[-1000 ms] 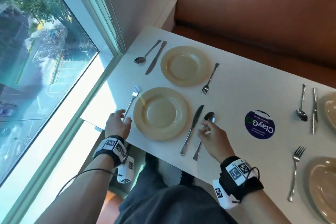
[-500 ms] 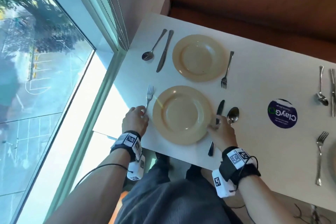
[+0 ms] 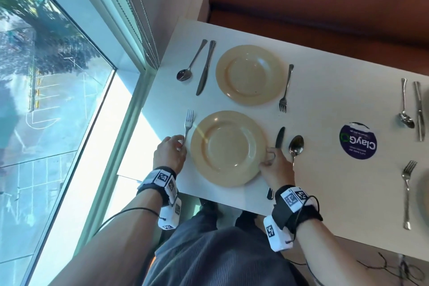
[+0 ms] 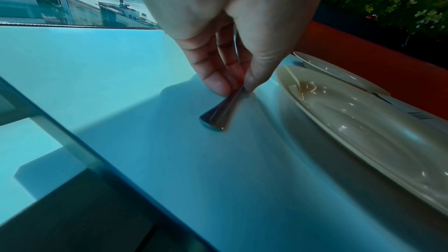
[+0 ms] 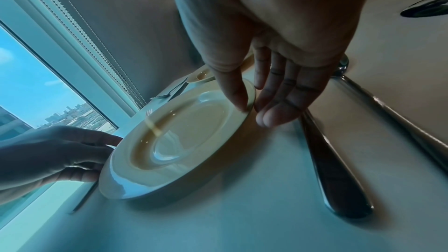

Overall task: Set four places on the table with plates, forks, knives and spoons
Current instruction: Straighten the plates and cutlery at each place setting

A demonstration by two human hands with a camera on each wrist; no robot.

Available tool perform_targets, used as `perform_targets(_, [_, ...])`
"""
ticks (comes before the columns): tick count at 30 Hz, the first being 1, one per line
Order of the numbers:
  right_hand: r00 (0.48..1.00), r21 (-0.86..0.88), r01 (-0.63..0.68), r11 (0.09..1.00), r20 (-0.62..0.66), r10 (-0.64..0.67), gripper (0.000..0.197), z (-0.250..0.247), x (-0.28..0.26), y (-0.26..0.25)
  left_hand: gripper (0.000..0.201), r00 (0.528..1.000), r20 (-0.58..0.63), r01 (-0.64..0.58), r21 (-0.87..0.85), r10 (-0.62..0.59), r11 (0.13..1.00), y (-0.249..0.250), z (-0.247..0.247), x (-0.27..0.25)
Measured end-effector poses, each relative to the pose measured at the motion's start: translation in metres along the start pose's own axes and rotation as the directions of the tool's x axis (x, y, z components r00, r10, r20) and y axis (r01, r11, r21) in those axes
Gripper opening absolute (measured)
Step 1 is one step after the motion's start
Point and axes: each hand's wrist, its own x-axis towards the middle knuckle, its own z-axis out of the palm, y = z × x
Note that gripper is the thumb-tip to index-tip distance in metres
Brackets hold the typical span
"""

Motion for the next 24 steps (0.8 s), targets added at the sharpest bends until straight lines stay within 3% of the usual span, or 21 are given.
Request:
perform_targets(15, [1.0, 0.01, -0.017, 1.0, 0.006, 0.017, 0.032, -0.004, 0.0, 0.005, 0.027, 1.0, -0.015, 0.004, -0.031, -0.004, 0.999, 0.0, 0.0, -0.003])
perform_targets(21, [0.994, 0.049, -0.071, 0.996, -0.075, 0.074, 0.021, -0.02, 0.004, 0.018, 0.033, 0.997, -0.078, -0.028, -0.108, 0.02, 0.994, 0.009, -0.006, -0.002])
perform_targets(24, [0.994, 0.019, -0.091, 0.996, -0.058, 0.092, 0.02, -0.022, 0.003, 0.026, 0.042, 0.998, -0.038, -0.052, -0.111, 0.048, 0.993, 0.018, -0.004, 0.002])
